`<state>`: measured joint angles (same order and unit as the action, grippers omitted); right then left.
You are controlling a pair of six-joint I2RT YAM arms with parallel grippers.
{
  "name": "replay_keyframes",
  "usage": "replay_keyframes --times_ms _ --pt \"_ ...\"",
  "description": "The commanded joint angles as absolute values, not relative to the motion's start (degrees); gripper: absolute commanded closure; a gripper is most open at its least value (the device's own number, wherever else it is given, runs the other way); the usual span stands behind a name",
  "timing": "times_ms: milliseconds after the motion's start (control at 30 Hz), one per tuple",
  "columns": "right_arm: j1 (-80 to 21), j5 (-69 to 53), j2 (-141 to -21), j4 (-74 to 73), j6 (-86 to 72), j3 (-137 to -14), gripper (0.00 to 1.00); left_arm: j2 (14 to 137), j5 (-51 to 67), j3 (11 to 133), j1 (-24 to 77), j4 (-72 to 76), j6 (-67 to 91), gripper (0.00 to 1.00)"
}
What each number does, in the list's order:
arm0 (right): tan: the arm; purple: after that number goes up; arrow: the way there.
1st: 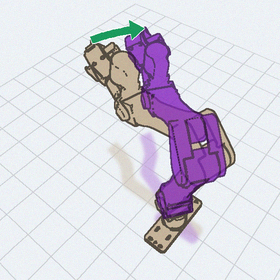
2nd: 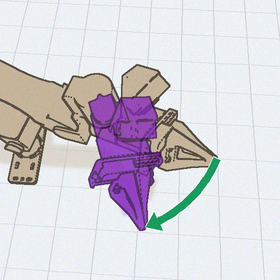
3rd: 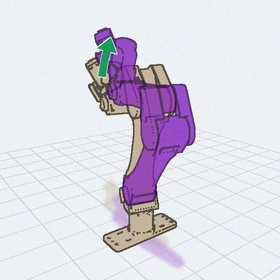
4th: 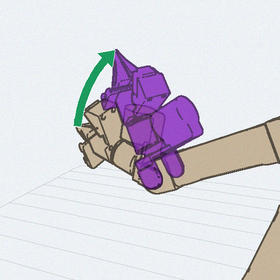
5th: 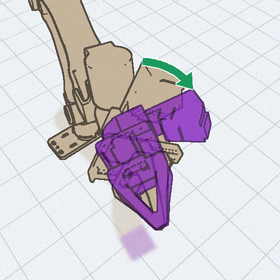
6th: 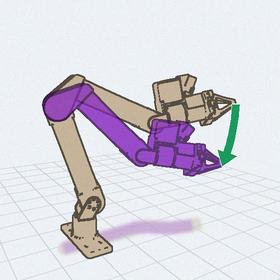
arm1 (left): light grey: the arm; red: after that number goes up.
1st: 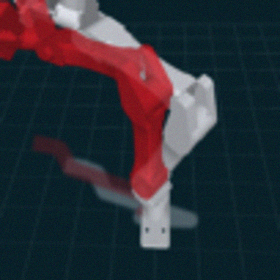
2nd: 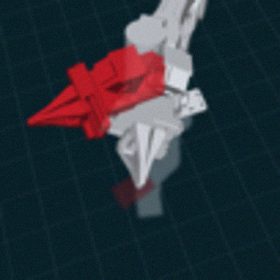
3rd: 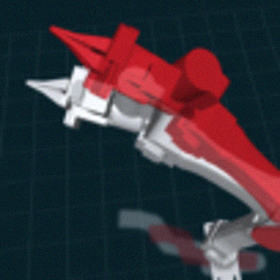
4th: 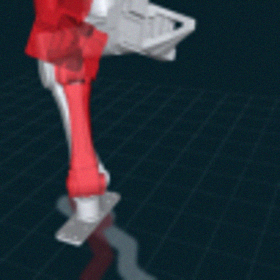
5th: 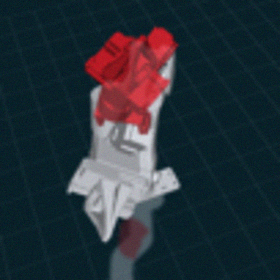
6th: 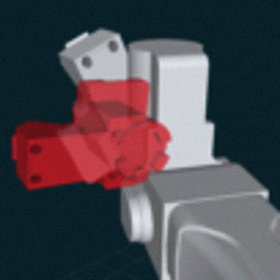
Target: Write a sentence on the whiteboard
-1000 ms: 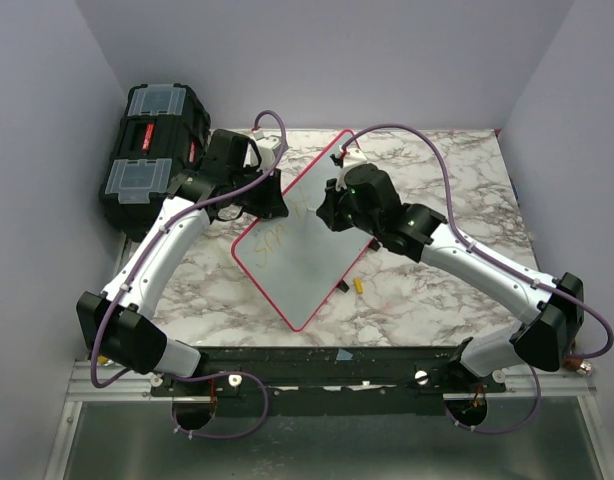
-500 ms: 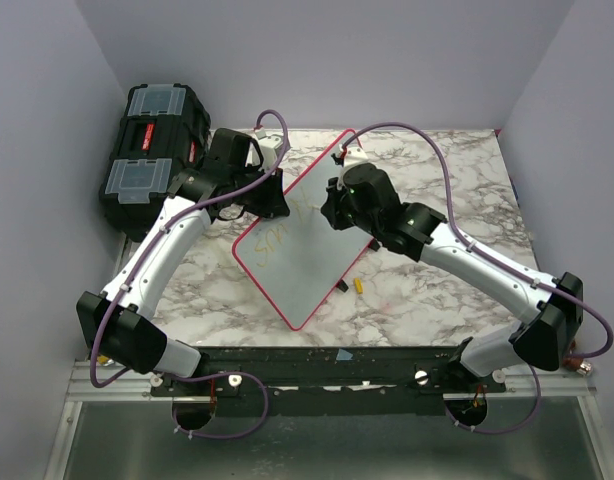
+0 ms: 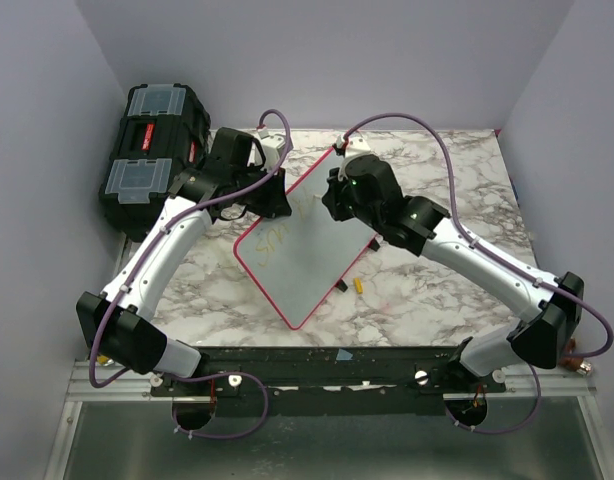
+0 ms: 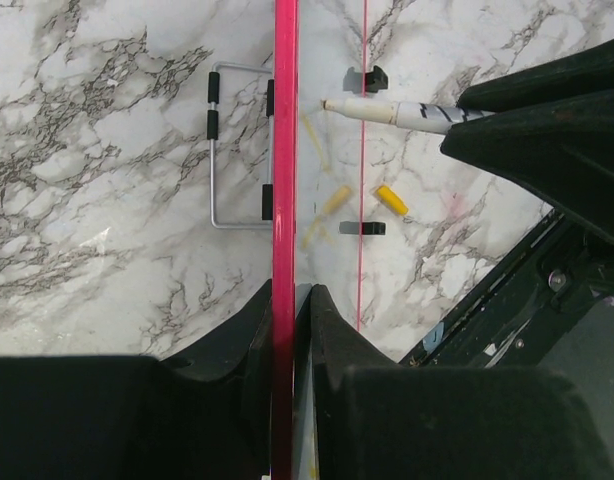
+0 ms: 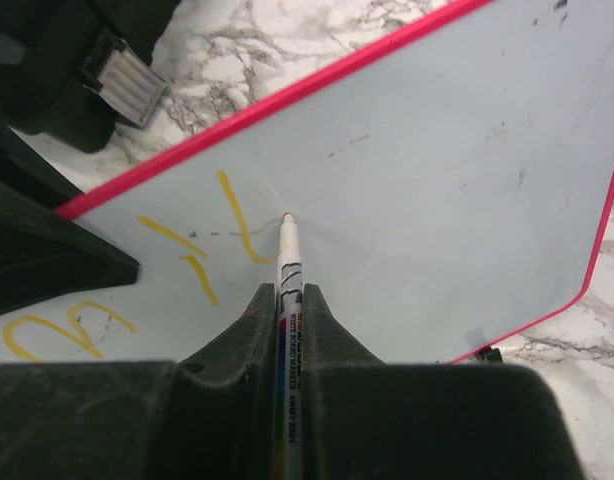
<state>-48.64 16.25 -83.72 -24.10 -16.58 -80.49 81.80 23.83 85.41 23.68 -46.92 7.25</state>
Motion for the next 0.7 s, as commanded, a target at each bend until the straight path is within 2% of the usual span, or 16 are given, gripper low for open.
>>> replay_keyframes --times_ms 0,667 --pt "-48.4 18.5 -83.4 -26.2 -16.2 -85.2 1.00 81.7 19.2 88.1 23.9 -45.8 2.7 1.00" --pt "-47.6 18.4 -75.8 -25.8 -21.0 -78.8 0.99 79.5 19.2 85.1 23.9 -45.8 2.6 1.00"
